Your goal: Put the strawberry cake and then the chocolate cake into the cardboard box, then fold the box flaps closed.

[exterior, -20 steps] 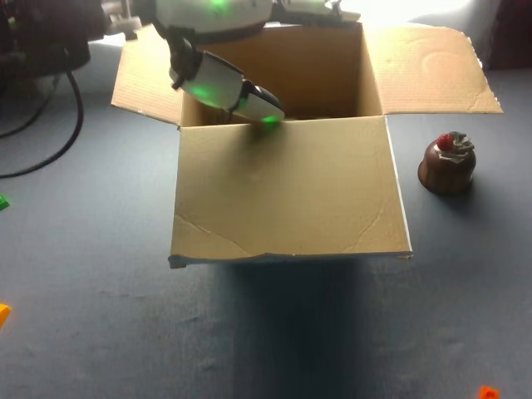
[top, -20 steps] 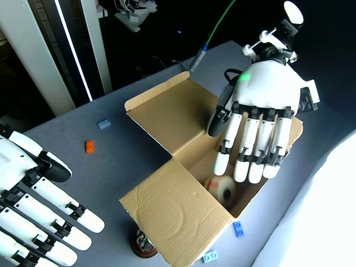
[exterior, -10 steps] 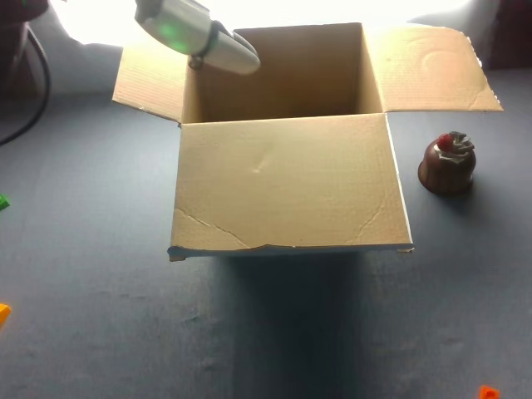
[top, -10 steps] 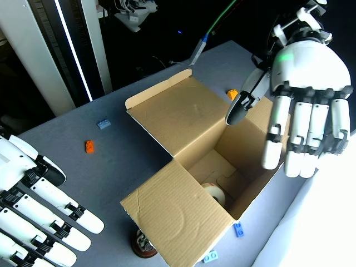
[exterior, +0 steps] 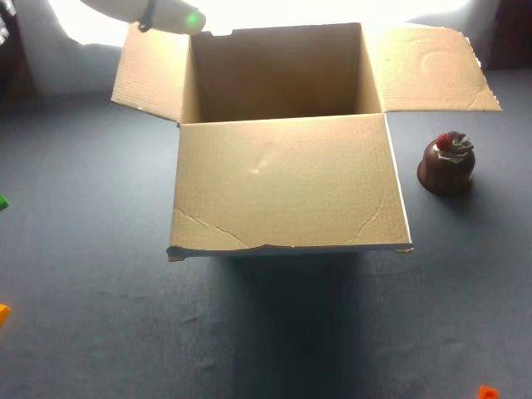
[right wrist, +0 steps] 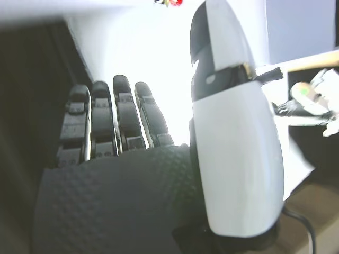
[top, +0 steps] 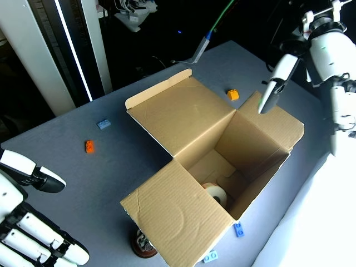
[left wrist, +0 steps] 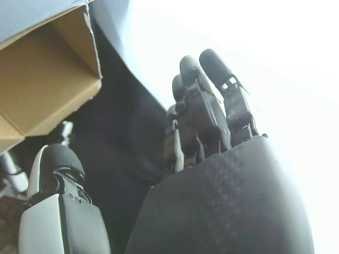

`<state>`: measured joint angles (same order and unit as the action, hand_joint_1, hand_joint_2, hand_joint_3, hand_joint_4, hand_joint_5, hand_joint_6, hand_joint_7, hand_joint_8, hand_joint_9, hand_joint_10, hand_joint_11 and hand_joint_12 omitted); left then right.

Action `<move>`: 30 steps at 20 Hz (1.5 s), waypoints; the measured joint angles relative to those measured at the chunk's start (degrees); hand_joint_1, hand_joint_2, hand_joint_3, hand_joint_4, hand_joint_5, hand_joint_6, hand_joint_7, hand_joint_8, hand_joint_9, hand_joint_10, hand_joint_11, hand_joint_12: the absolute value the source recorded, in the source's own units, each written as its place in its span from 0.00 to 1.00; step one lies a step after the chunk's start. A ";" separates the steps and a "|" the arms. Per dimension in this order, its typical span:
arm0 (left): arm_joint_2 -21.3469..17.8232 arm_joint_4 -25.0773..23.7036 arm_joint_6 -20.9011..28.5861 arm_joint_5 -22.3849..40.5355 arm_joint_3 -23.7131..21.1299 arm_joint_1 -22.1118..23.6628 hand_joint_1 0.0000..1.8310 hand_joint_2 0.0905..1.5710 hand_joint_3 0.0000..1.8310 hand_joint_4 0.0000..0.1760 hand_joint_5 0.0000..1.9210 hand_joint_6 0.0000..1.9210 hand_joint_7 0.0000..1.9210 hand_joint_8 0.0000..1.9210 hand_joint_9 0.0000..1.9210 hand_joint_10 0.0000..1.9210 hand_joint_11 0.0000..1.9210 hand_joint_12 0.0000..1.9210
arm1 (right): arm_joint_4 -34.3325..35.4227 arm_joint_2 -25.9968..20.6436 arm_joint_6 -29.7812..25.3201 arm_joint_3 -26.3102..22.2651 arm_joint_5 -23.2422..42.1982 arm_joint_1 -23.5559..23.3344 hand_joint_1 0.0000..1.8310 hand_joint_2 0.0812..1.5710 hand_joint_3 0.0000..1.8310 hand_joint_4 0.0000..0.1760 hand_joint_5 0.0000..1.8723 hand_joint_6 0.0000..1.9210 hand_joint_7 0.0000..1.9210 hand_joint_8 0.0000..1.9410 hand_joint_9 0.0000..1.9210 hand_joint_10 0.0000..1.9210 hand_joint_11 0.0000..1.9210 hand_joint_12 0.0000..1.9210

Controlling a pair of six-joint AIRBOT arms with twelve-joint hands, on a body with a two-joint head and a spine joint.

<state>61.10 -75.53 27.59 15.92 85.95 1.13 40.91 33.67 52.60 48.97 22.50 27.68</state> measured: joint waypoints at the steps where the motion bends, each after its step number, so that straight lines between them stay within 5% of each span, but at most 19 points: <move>1: -1.11 -0.09 2.40 -1.66 -0.92 -0.57 0.28 0.62 0.00 0.48 0.08 0.00 0.20 0.00 0.26 0.00 0.06 0.55 | -2.40 0.50 -4.42 1.29 0.15 0.00 0.52 0.63 0.00 0.00 0.02 0.00 0.04 0.00 0.02 0.00 0.00 0.00; 3: -3.30 -0.13 7.65 -4.74 -2.97 -1.49 0.28 0.62 0.00 0.45 0.09 0.00 0.20 0.00 0.26 0.00 0.07 0.54 | -3.56 2.29 -7.48 3.48 0.66 0.00 0.53 0.62 0.00 0.00 0.02 0.00 0.04 0.00 0.02 0.00 0.00 0.00; 7: -7.13 0.15 13.77 -10.60 -7.52 -2.27 0.28 0.61 0.00 0.56 0.09 0.00 0.20 0.00 0.27 0.00 0.07 0.54 | -4.70 8.59 -13.03 9.79 -1.75 0.00 0.54 0.62 0.00 0.00 0.02 0.00 0.04 0.00 0.02 0.00 0.01 0.01; 13: -11.43 0.74 23.69 -15.06 -12.22 -5.62 0.30 0.64 0.00 0.46 0.09 0.00 0.21 0.00 0.27 0.00 0.07 0.55 | -5.40 17.88 -13.81 19.32 -2.27 0.00 0.56 0.62 0.00 0.00 0.02 0.00 0.04 0.00 0.02 0.00 0.00 0.00; 30: -14.97 14.71 24.35 -19.58 -16.57 -12.02 0.29 0.65 0.00 0.44 0.08 0.00 0.21 0.00 0.28 0.00 0.09 0.53 | -12.63 33.64 -11.96 31.80 -4.81 -3.52 0.52 0.63 0.00 0.00 0.01 0.00 0.05 0.01 0.03 0.01 0.00 0.00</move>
<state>46.13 -60.82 51.94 -3.66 69.38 -10.90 28.27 67.31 40.64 80.77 17.69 24.16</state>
